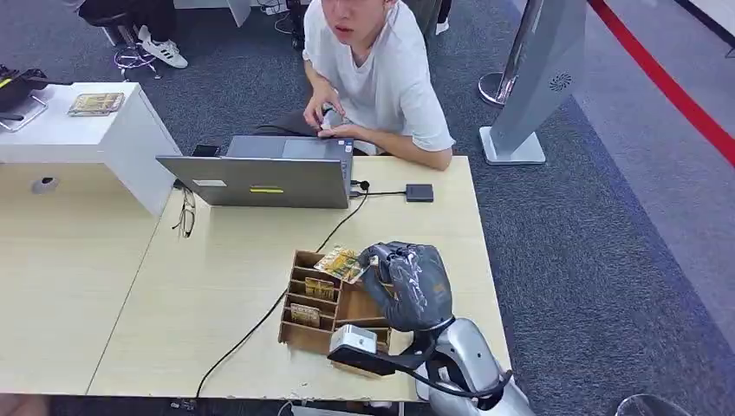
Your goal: Pass the card to the sensor for recognition and then transmit it.
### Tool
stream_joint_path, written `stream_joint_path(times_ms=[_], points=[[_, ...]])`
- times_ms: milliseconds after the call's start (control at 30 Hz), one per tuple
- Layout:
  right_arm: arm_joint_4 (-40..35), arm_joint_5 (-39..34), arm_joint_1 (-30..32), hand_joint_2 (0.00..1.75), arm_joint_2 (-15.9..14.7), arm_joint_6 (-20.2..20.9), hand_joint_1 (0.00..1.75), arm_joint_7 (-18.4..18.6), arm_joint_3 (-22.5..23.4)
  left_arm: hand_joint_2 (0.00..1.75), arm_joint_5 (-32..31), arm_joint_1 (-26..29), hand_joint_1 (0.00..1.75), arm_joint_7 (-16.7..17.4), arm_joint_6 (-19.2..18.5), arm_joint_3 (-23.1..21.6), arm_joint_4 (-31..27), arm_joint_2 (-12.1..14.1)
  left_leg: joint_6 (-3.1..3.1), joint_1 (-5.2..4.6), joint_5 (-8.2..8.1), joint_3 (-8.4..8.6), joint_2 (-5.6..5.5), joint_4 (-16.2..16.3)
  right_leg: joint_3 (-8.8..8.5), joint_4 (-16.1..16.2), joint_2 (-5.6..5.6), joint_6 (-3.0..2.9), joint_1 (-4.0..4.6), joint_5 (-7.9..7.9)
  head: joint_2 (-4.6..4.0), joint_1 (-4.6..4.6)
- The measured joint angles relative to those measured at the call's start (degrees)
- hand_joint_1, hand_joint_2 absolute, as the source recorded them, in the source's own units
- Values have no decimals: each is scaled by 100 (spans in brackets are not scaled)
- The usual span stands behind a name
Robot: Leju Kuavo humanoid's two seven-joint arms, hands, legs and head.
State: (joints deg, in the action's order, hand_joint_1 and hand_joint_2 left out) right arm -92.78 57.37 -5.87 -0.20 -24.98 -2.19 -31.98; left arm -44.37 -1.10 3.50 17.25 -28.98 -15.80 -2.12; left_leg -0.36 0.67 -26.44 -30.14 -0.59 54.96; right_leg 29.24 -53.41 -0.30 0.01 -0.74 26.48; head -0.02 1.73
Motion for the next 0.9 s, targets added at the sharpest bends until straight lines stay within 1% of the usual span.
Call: stream_joint_path(times_ms=[167, 333, 467, 733, 800, 900], points=[[-236, -304, 55, 175, -2, -201, 175, -271, 0, 0, 41, 5, 0, -17, 22, 0, 0, 0, 0, 0, 0, 0, 0, 0, 0, 0, 0, 0, 0, 0, 0, 0], [-301, -332, 72, 175, -2, -229, 175, -299, 0, 0, 57, 5, 0, -26, 26, 0, 0, 0, 0, 0, 0, 0, 0, 0, 0, 0, 0, 0, 0, 0, 0, 0], [-826, -570, 270, 175, -72, -389, 175, -566, 0, 0, 118, 33, 0, -59, 77, 0, 0, 9, 0, 0, 0, 0, 0, 0, 0, 0, 0, 0, 0, 0, 0, 0], [-1257, -1279, 498, 175, -208, -494, 175, -1003, 9, 0, 192, 70, 0, -120, 133, 0, 0, 24, 0, 0, 0, 0, 0, 0, 0, 1, 0, 0, 0, 0, 0, 0], [-1363, -1520, 596, 175, -232, -494, 175, -1186, 35, 0, 214, 73, 0, -142, 153, 2, 0, 24, 0, 0, 0, 0, 0, 0, 0, 1, -1, 0, 0, 0, 0, 0], [-1458, -1740, 687, 175, -262, -496, 175, -1357, 70, 0, 236, 81, 0, -171, 188, 4, 0, 24, 0, 0, 0, 1, 2, 0, 1, 1, 1, 0, 0, 0, 0, 0]])
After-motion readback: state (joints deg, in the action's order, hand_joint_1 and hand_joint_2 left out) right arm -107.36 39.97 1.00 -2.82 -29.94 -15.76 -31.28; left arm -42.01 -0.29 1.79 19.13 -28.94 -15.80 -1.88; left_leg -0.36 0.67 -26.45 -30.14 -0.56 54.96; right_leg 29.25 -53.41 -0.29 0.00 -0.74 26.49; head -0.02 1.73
